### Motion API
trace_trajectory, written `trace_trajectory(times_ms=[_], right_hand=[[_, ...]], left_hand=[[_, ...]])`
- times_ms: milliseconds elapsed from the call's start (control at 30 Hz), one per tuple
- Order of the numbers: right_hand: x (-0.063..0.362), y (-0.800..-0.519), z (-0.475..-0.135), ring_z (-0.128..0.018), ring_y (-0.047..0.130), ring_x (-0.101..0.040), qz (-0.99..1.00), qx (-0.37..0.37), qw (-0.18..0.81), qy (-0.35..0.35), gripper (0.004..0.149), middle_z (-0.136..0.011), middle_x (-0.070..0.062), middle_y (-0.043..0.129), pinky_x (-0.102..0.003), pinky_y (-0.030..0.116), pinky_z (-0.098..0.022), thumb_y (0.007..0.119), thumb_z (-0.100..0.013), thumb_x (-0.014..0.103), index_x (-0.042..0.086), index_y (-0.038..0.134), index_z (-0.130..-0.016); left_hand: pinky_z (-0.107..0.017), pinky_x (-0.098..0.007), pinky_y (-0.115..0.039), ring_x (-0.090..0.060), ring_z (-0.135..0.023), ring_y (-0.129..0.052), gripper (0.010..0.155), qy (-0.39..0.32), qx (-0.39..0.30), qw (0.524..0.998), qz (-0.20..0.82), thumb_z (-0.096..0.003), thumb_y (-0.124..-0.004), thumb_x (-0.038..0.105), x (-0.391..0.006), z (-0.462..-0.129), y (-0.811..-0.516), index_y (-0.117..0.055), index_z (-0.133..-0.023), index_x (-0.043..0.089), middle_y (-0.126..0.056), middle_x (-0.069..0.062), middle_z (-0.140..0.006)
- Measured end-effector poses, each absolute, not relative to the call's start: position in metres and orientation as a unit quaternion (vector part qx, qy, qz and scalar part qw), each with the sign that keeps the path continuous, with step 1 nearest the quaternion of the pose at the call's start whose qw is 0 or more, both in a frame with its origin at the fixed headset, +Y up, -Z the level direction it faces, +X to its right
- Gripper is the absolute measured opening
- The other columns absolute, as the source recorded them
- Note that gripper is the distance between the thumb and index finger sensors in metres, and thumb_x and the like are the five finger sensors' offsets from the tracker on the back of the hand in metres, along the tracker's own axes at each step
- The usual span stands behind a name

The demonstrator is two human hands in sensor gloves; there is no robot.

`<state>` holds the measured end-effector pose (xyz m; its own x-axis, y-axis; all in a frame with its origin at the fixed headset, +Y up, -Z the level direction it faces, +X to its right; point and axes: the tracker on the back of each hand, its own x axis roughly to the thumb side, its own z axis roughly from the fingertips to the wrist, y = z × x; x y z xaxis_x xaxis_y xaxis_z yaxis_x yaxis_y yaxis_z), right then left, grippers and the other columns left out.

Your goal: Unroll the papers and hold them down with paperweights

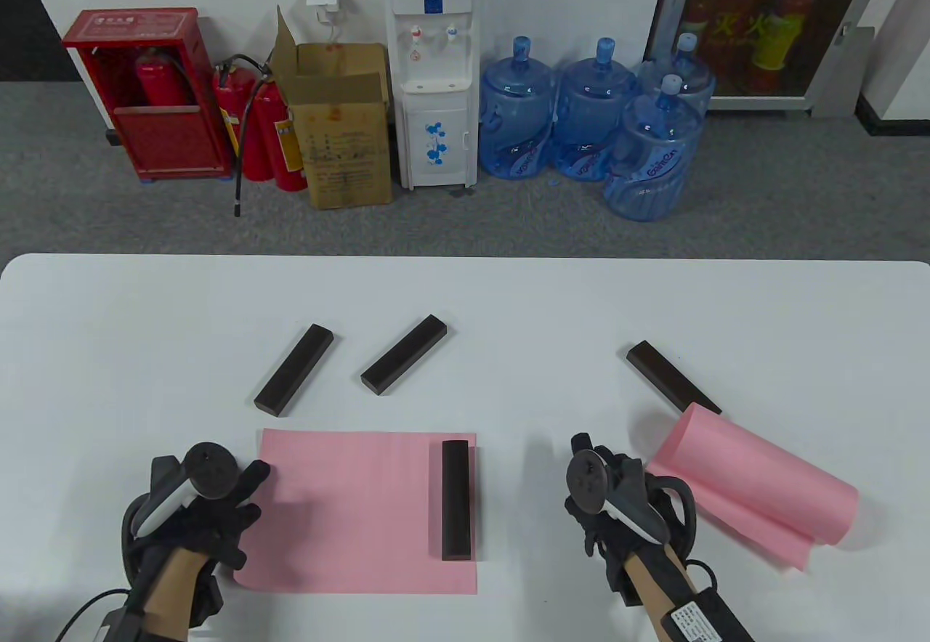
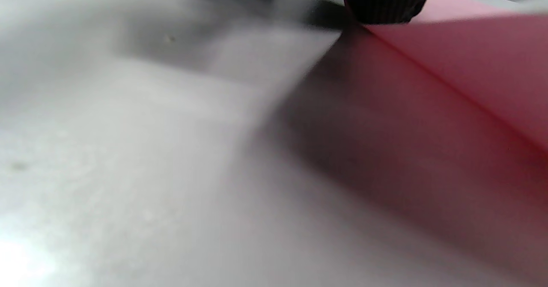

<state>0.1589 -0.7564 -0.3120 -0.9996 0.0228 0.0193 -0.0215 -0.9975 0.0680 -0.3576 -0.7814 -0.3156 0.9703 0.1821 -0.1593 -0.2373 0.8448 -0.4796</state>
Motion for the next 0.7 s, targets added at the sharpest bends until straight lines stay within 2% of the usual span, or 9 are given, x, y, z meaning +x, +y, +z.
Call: trace_trajectory(times_ms=[133, 267, 500, 700], right_hand=[[0.162, -0.756, -0.313, -0.096, 0.072, -0.033, 0.999, 0.010, 0.004, 0.035, 0.084, -0.105, -0.003, 0.061, -0.056, 0.065, -0.066, 0.082, -0.037, 0.049, 0.028, 0.042, -0.107], [0.165, -0.755, -0.312, -0.097, 0.071, -0.034, 0.999, 0.010, 0.009, 0.034, 0.084, -0.105, -0.004, 0.060, -0.055, 0.064, -0.067, 0.082, -0.037, 0.049, 0.027, 0.042, -0.107], [0.171, -0.757, -0.315, -0.096, 0.072, -0.034, 0.999, 0.005, 0.013, 0.033, 0.084, -0.105, -0.004, 0.061, -0.054, 0.064, -0.069, 0.082, -0.037, 0.049, 0.027, 0.042, -0.107], [0.177, -0.758, -0.317, -0.096, 0.071, -0.034, 0.999, -0.006, 0.014, 0.040, 0.084, -0.105, -0.004, 0.060, -0.054, 0.063, -0.069, 0.082, -0.037, 0.049, 0.027, 0.042, -0.107]], left_hand=[[-0.081, -0.066, -0.027, -0.046, -0.114, -0.021, 0.063, 0.058, -0.243, 0.961, 0.119, -0.0527, -0.069, 0.048, -0.357, -0.317, -0.774, -0.039, -0.108, 0.054, -0.023, -0.012, -0.125], [-0.080, -0.066, -0.031, -0.046, -0.115, -0.030, 0.066, 0.088, -0.220, 0.959, 0.152, -0.0521, -0.069, 0.049, -0.356, -0.329, -0.749, -0.037, -0.109, 0.053, -0.031, -0.012, -0.126], [-0.080, -0.066, -0.034, -0.045, -0.115, -0.033, 0.070, 0.133, -0.198, 0.967, 0.087, -0.0515, -0.066, 0.053, -0.335, -0.386, -0.688, -0.028, -0.110, 0.052, -0.030, -0.011, -0.127], [-0.079, -0.067, -0.038, -0.045, -0.115, -0.039, 0.073, 0.151, -0.214, 0.964, 0.047, -0.0511, -0.067, 0.054, -0.307, -0.439, -0.679, -0.022, -0.109, 0.051, -0.035, -0.009, -0.127]])
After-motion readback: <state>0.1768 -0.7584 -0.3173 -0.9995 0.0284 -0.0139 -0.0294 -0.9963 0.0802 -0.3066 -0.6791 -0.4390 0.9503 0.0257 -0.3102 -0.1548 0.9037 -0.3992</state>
